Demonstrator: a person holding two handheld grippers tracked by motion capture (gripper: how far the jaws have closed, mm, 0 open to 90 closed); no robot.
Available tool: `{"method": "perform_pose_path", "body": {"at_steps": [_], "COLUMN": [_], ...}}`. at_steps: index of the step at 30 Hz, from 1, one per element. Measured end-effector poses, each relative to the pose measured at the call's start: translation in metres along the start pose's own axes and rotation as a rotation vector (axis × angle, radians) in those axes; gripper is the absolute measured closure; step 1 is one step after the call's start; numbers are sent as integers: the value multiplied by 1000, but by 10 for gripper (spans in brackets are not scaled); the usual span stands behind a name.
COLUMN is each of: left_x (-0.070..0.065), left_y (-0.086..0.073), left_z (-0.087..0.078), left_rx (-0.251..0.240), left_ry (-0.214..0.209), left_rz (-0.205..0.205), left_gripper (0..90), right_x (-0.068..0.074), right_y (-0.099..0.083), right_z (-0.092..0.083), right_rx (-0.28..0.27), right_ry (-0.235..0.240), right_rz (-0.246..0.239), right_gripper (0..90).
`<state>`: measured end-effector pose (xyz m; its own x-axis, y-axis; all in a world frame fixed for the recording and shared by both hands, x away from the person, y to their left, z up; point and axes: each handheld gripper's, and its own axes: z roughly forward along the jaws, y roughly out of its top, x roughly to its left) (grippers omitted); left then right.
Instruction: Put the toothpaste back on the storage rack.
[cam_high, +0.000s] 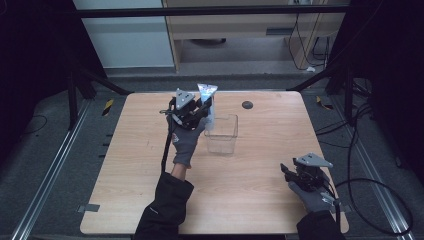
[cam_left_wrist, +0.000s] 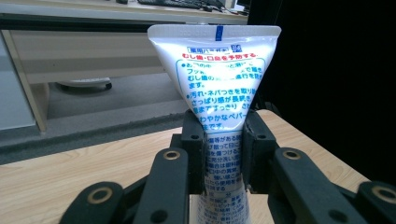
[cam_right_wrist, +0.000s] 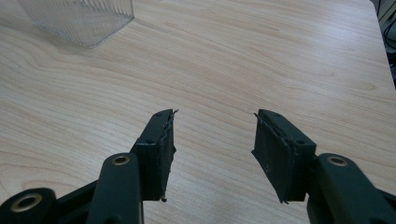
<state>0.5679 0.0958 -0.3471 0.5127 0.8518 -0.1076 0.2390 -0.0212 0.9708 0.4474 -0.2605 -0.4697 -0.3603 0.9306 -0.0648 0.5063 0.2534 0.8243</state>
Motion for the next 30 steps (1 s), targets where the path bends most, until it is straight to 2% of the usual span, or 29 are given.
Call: {"method": "perform_pose_path", "body": {"at_steps": [9, 16, 19, 30], "left_x": [-2, -3, -3, -2], "left_y": [-5, -14, -17, -38], "left_z": [18, 30, 34, 42], "left_rx": [9, 36, 50, 80], "left_ry": [-3, 0, 5, 8], "left_rz": [9, 15, 28, 25], "left_gripper": [733, 733, 733, 732], "right_x": [-1, 0, 0, 0], "right_y": [-1, -1, -1, -1], "right_z": [1, 1, 1, 2], "right_rx": [5, 6, 5, 5], "right_ry": [2, 3, 3, 3], "right_rz": [-1, -2, -3, -4], "right_gripper": [477, 477, 478, 478]}}
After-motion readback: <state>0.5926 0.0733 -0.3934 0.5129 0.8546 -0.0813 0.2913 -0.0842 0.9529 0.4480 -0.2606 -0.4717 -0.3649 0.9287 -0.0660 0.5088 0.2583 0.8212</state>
